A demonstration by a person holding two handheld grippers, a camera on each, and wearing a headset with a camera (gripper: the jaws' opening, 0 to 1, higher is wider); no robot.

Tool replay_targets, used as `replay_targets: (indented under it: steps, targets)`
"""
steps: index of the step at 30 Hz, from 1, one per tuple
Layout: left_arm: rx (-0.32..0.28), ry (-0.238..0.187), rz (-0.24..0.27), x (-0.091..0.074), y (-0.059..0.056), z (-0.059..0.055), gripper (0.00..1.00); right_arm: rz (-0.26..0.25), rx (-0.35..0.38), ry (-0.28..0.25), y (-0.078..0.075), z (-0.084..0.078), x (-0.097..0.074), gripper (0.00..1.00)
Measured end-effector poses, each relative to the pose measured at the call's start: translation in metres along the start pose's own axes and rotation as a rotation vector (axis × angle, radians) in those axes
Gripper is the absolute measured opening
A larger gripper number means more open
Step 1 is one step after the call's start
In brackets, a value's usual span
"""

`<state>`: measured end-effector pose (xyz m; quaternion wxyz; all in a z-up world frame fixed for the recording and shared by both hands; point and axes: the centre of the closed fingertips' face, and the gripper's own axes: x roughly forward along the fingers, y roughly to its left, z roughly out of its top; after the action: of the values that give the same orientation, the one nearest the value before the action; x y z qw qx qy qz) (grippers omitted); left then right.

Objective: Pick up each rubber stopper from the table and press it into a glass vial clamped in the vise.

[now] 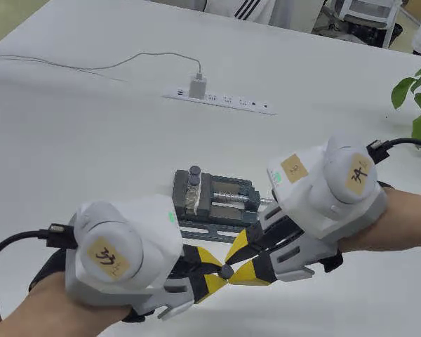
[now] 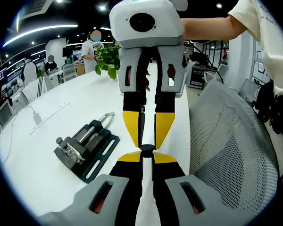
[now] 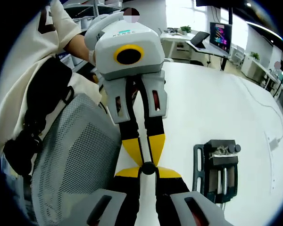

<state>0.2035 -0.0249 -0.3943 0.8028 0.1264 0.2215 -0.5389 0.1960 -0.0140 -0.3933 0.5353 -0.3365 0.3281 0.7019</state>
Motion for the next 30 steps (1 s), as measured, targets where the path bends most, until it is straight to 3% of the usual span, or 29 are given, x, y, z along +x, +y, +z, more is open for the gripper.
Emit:
replay_targets:
  steps: [21, 30]
  targets:
    - [-0.013, -0.014, 0.021, 0.001, 0.002, -0.005, 0.05, 0.021, -0.009, 0.032, -0.002, -0.001, 0.004, 0.07]
    - [-0.052, -0.03, 0.079, -0.005, 0.01, -0.016, 0.31, 0.001, 0.002, 0.032, -0.011, -0.003, 0.003, 0.07]
